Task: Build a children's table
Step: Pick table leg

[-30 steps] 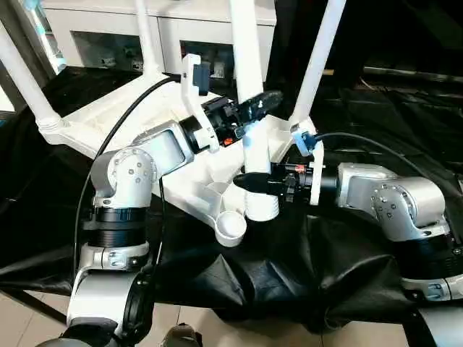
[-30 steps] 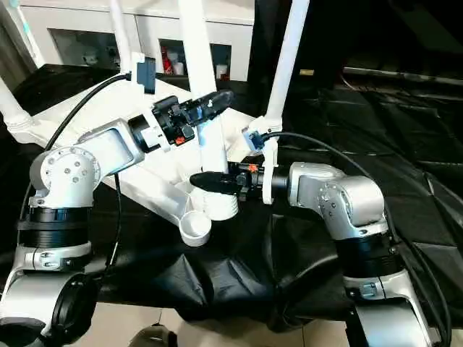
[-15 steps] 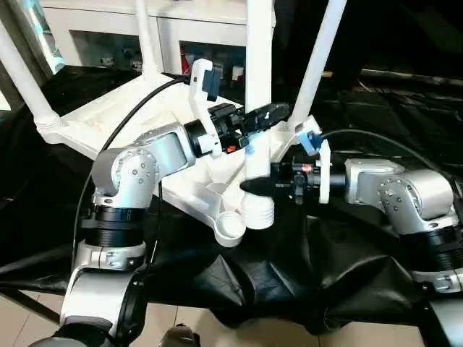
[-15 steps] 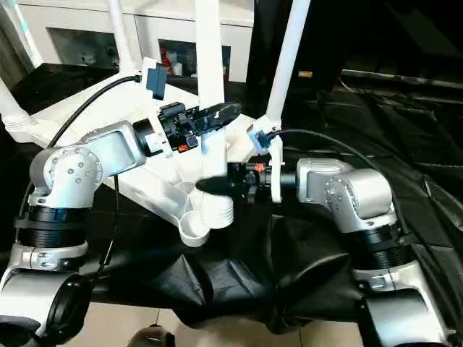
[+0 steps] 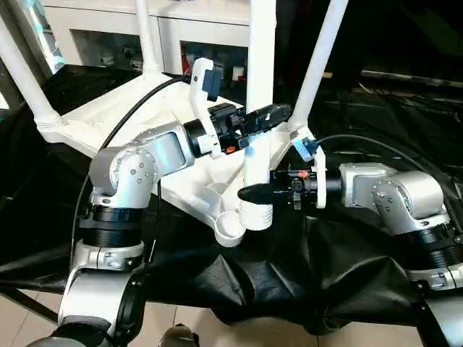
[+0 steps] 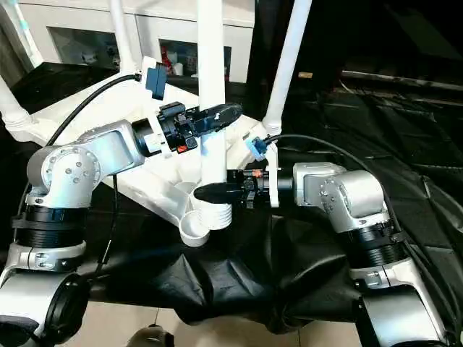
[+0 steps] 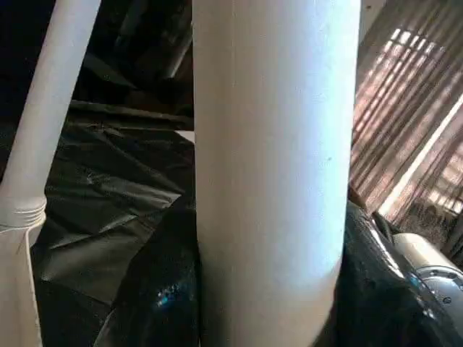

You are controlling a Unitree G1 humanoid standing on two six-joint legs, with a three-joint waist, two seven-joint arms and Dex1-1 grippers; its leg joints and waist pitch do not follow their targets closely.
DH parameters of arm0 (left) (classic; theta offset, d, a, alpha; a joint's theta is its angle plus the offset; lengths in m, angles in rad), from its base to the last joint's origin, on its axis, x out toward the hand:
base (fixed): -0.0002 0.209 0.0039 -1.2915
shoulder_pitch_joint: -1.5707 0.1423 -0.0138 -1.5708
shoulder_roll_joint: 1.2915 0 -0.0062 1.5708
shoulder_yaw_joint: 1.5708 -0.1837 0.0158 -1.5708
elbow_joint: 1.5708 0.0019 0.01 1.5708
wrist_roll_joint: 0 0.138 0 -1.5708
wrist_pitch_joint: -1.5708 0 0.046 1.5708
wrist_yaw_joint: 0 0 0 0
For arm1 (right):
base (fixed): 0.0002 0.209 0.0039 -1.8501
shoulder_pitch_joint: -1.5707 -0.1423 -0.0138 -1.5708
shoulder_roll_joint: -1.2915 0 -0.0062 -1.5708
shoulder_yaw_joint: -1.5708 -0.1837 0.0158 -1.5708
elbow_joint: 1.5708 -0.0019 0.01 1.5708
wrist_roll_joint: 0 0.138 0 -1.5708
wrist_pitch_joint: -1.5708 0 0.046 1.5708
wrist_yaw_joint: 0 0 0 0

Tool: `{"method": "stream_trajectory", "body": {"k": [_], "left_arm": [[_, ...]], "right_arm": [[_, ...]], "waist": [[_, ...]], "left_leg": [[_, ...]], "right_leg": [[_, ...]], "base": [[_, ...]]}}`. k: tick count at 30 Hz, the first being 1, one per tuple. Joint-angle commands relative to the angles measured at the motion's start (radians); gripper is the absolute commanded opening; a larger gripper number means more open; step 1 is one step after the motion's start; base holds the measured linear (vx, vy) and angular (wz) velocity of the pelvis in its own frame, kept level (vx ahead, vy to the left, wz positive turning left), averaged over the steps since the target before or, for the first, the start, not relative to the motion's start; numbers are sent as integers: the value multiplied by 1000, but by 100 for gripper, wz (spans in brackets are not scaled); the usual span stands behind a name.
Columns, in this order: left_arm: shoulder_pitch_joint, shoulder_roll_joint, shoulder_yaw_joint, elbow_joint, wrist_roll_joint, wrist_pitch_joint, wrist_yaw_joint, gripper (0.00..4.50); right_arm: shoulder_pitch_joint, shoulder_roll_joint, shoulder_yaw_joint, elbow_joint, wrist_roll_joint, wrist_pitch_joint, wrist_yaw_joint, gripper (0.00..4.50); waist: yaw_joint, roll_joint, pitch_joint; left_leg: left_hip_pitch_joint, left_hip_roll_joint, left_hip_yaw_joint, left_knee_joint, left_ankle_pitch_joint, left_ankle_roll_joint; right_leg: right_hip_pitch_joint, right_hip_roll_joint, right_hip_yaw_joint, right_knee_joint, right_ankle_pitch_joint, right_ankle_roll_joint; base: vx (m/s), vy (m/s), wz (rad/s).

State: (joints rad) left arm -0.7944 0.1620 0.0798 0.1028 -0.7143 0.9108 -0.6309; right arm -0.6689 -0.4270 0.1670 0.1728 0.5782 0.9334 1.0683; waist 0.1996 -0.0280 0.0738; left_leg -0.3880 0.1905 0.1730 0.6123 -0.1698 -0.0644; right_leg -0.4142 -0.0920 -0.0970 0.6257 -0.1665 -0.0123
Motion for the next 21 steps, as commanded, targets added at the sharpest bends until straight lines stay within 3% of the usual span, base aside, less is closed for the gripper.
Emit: {"method": "stream_trajectory", "body": {"k": [1,21], "left_arm": [[-22,-1,-16,-36,-19,13,-20,185],[-25,1,-20,-37,-16,16,-28,185]], "right_arm": [[-21,1,3,23,-14,-11,-2,303],[-14,23,2,9,3,6,13,303]], "waist": [[2,-11,-90],[4,-10,-91]], "left_leg": [[13,36,-13,-71,-154,-34],[13,37,-14,-71,-151,-37]], "right_leg": [[60,-69,53,-72,-265,-120],[61,-68,53,-70,-245,-127]], "base": [[0,0,0],[0,0,0]]}}
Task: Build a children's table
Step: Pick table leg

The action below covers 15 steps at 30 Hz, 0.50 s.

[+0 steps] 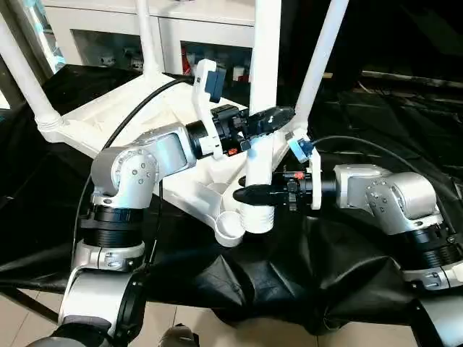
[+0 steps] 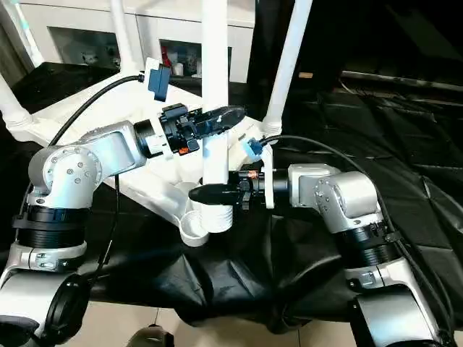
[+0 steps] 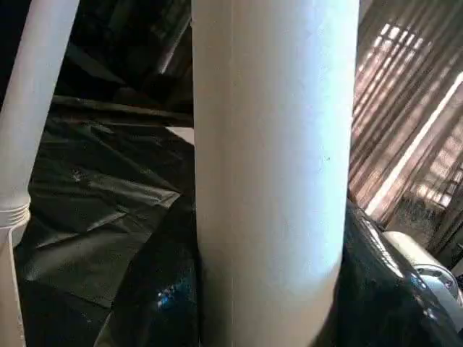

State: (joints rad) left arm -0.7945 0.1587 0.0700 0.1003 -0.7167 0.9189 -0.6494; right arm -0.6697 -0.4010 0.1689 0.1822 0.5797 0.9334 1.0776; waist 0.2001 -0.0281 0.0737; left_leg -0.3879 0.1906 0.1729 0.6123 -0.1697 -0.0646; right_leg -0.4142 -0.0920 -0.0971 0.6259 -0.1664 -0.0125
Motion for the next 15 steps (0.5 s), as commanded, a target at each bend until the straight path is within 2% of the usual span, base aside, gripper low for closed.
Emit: {"method": "stream_trajectory", "body": {"k": [1,3,4,6,9,15], "left_arm": [[-24,6,-10,-35,-14,7,-11,185],[-24,7,-10,-35,-13,7,-12,185],[-24,8,-10,-35,-13,7,-12,185],[-27,8,-8,-32,-14,7,-13,185],[-28,10,-8,-32,-14,8,-16,185],[-30,16,-12,-28,-15,11,-26,185]], "right_arm": [[-12,-5,0,1,1,9,7,303],[-12,-5,0,1,1,10,7,303],[-12,-5,0,1,1,11,7,267],[-13,-5,-1,2,3,14,8,264],[-13,-3,-4,4,5,18,6,227],[-15,1,-10,12,6,18,3,197]], "waist": [[3,-10,-90],[3,-10,-90],[3,-10,-90],[3,-10,-90],[4,-9,-90],[4,-4,-91]], "left_leg": [[11,37,-14,-71,-150,-37],[12,36,-14,-71,-154,-37],[13,37,-14,-72,-156,-38],[13,37,-14,-72,-157,-38],[12,37,-14,-71,-154,-38],[12,37,-15,-72,-160,-41]], "right_leg": [[62,-68,53,-69,-242,-128],[61,-69,53,-70,-250,-126],[60,-68,53,-71,-254,-124],[61,-69,53,-71,-255,-123],[61,-69,53,-70,-252,-122],[61,-68,52,-69,-243,-128]], "base": [[0,0,0],[0,0,0],[0,0,0],[0,0,0],[0,0,0],[0,0,0]]}}
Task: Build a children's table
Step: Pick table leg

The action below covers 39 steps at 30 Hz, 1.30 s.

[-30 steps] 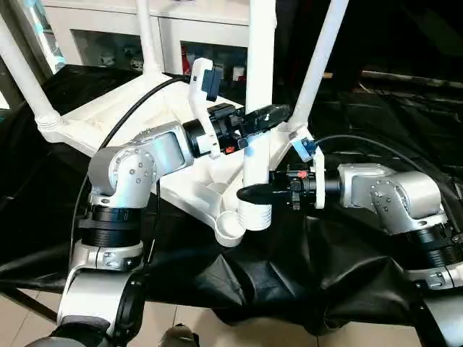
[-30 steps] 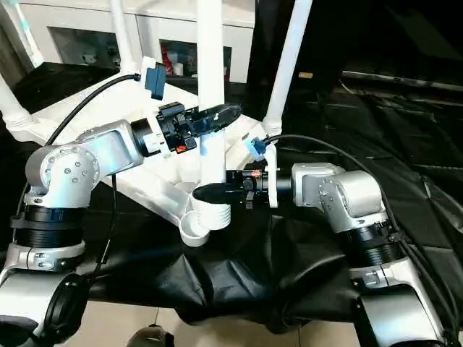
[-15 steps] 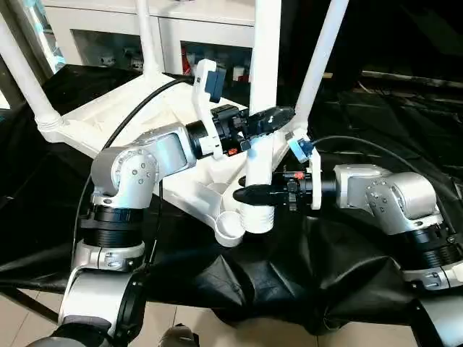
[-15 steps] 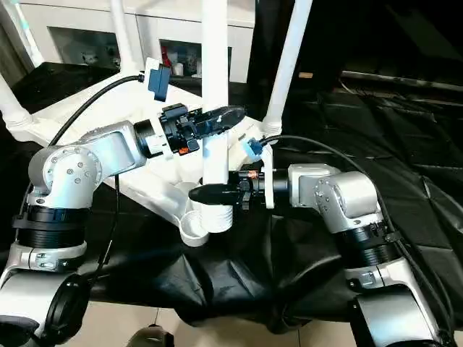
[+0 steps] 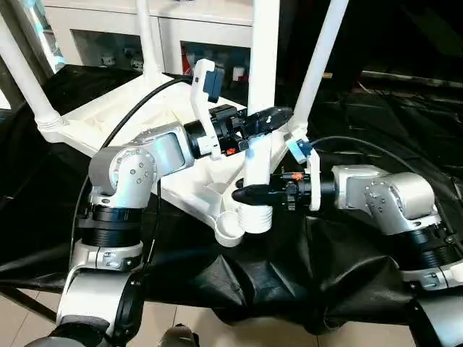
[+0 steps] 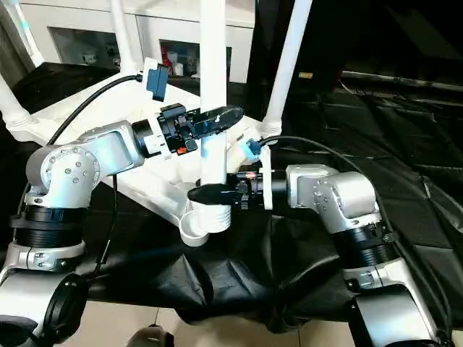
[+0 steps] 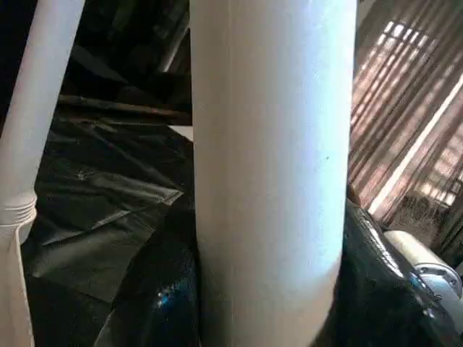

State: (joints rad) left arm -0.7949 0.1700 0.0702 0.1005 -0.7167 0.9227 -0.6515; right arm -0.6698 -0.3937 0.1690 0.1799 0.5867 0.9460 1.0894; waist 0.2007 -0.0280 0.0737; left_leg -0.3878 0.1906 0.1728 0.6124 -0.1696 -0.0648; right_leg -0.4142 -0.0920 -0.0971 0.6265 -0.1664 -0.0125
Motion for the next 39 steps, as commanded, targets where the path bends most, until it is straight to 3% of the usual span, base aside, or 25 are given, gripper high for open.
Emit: {"method": "stream_trajectory", "body": {"k": [1,5,25,37,39], "left_arm": [[-30,6,-13,-28,-15,7,-25,185],[-30,8,-15,-28,-13,7,-27,185],[-15,24,24,-30,-31,14,-10,185],[-12,19,26,-27,-21,-13,0,185],[-14,14,29,-24,-27,-12,0,241]], "right_arm": [[-14,-7,-11,15,-1,4,-9,198],[-12,-4,-18,17,-2,2,-15,194],[-15,-13,-26,26,-9,-1,-15,194],[-8,-17,-26,22,-10,-5,-15,194],[-7,-18,-26,21,-10,-6,-15,194]], "waist": [[4,-4,-91],[5,1,-91],[3,-4,-91],[2,0,-91],[2,-1,-91]], "left_leg": [[13,37,-15,-72,-166,-42],[13,37,-16,-72,-169,-46],[15,38,-16,-72,-173,-47],[14,37,-16,-73,-176,-49],[14,36,-16,-72,-174,-48]], "right_leg": [[61,-69,52,-71,-247,-128],[61,-69,53,-70,-240,-130],[61,-68,53,-69,-238,-135],[61,-67,52,-69,-235,-134],[62,-67,52,-69,-233,-135]], "base": [[0,0,0],[0,0,0],[0,0,0],[0,0,0],[0,0,0]]}}
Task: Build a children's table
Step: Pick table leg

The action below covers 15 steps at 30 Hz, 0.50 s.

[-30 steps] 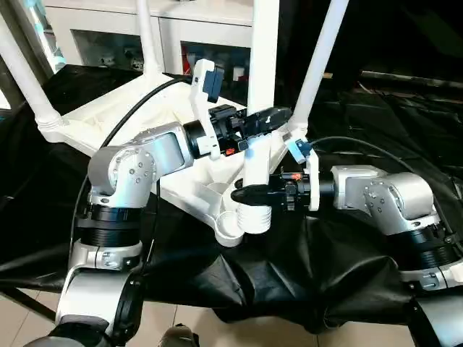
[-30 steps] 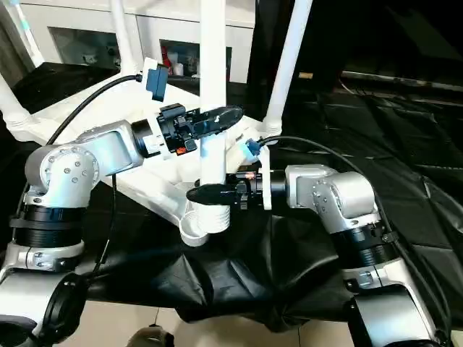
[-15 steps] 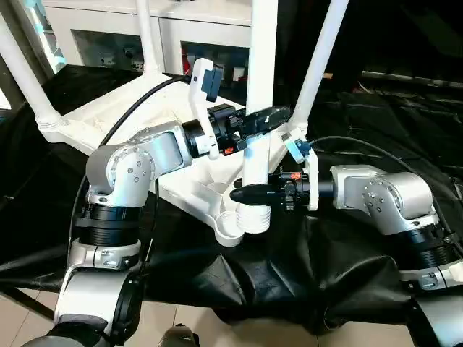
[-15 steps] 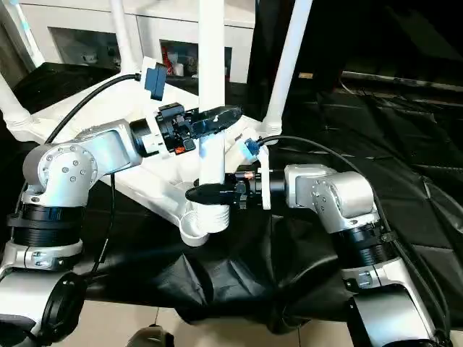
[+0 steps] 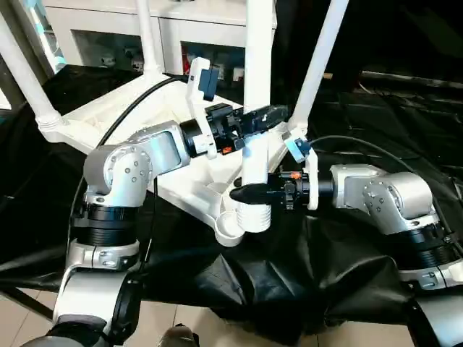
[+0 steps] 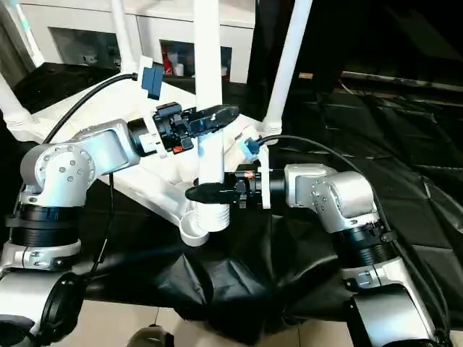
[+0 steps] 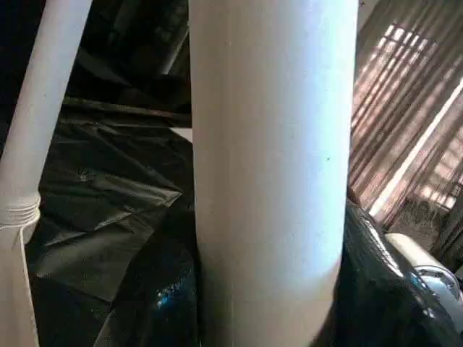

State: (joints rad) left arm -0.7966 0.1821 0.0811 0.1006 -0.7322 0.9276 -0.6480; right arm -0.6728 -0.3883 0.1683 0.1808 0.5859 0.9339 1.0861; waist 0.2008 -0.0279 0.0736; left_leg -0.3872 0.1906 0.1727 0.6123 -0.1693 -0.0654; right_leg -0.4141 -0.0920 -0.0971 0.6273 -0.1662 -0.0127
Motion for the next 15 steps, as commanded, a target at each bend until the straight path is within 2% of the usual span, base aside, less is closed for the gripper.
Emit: {"method": "stream_trajectory", "body": {"k": [1,3,6,7,8,9,10,12,13,14,15], "left_arm": [[-20,-9,30,-28,-35,-15,-11,255],[-40,-45,87,-8,-67,-37,31,264],[-93,-132,237,65,-162,-125,151,296],[-109,-161,291,81,-218,-166,171,299],[-127,-190,362,99,-305,-213,190,299],[-132,-198,394,105,-349,-228,198,299],[-134,-200,413,108,-375,-235,202,299],[-107,-186,434,83,-407,-221,184,299],[-83,-168,418,58,-380,-201,154,299],[-43,-131,378,17,-318,-167,101,299],[-16,-100,339,-10,-268,-153,62,299]], "right_arm": [[-2,-25,-27,17,-7,7,-13,194],[2,-22,-34,12,-2,8,-17,194],[8,-9,-58,6,13,0,-26,194],[12,-2,-69,5,21,-4,-29,193],[18,14,-95,0,41,-4,-40,193],[23,26,-114,-2,55,-3,-52,193],[26,35,-127,-4,64,-3,-60,193],[41,62,-171,-10,90,-9,-96,193],[50,68,-182,-12,90,-19,-110,193],[64,73,-196,-17,84,-39,-129,193],[72,77,-205,-20,79,-53,-143,193]], "waist": [[2,1,-91],[3,0,-91],[6,-3,-91],[11,-10,-92],[12,-10,-92],[13,-11,-92],[12,-12,-93],[10,-7,-93],[11,-1,-93],[9,1,-93],[7,8,-95]], "left_leg": [[13,37,-16,-73,-176,-48],[13,37,-15,-71,-175,-48],[9,32,-13,-66,-178,-44],[7,31,-14,-65,-177,-40],[8,32,-15,-65,-179,-40],[4,30,-14,-63,-171,-38],[4,30,-15,-64,-168,-32],[7,32,-15,-65,-166,-27],[9,32,-16,-66,-168,-27],[11,38,-18,-70,-171,-33],[15,39,-18,-72,-172,-41]], "right_leg": [[62,-67,52,-70,-234,-136],[63,-68,52,-70,-227,-144],[65,-68,52,-75,-225,-155],[69,-70,50,-74,-232,-154],[67,-72,50,-74,-238,-154],[70,-74,49,-74,-240,-158],[68,-70,48,-71,-233,-158],[62,-67,49,-70,-229,-149],[61,-66,48,-70,-231,-149],[60,-67,49,-70,-232,-138],[57,-63,49,-69,-231,-126]], "base": [[0,0,0],[0,0,0],[0,0,0],[0,0,0],[0,0,0],[0,0,0],[0,0,0],[0,0,0],[0,0,0],[0,0,0],[0,0,0]]}}
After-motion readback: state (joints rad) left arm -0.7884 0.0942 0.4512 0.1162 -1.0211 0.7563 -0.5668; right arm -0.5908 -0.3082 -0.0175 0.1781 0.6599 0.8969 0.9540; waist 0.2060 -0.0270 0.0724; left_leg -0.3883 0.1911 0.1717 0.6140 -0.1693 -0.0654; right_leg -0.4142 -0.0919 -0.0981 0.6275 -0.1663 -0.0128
